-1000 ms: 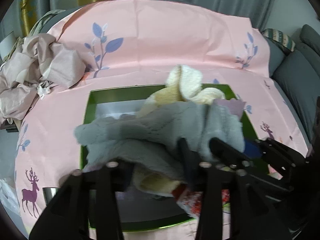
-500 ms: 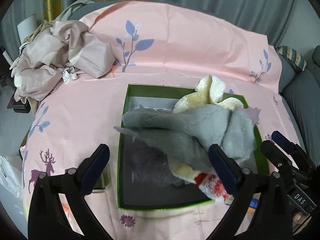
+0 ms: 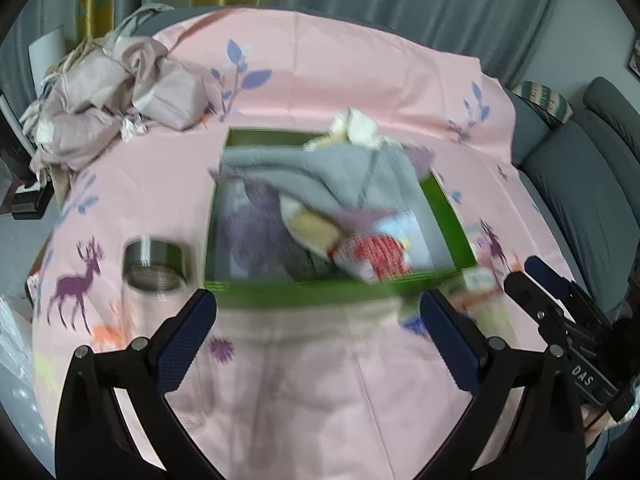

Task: Organize soft objects
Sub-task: 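Withdraw the right gripper from the box toward the blue juice carton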

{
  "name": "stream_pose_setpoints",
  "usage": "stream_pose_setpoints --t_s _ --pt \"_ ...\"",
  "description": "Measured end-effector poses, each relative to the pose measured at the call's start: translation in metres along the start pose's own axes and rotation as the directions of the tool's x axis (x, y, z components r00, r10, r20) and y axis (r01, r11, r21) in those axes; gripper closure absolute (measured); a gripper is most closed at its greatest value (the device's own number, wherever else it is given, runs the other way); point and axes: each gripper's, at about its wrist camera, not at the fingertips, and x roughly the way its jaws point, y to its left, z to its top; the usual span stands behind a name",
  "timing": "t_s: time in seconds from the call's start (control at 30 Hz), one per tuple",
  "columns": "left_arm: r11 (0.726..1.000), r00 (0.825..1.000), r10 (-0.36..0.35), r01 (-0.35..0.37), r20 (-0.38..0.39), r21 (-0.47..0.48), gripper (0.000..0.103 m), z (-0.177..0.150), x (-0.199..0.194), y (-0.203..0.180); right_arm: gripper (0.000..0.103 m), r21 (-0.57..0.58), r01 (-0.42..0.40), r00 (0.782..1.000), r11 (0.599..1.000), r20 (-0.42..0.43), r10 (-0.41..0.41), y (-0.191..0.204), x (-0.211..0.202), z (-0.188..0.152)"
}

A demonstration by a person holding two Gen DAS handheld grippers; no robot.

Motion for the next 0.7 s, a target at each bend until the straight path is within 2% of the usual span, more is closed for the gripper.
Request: stream_pose_setpoints --t_s 0.23,0.57,0.7 --pt "0.998 0.997 -0.063 0.062 -0.050 -0.029 0.001 -0.044 -0.001 -0.008 0.032 0.003 0.008 1.000 1.000 -0.019 -0.008 0.000 -0.024 -0.028" --pt "0.995 0.994 -0.081 0.076 -0.076 -0.068 0.001 -0.070 0.002 -0.013 0.032 0.022 0.009 0.999 1.000 -0.040 -0.008 -0.006 -0.035 -0.054" --pt "0.994 0.990 -0.094 0.087 -0.103 -0.072 0.001 -0.078 0.014 -0.016 0.032 0.052 0.010 0.998 0.999 -0.067 -0.007 -0.018 -0.031 -0.077"
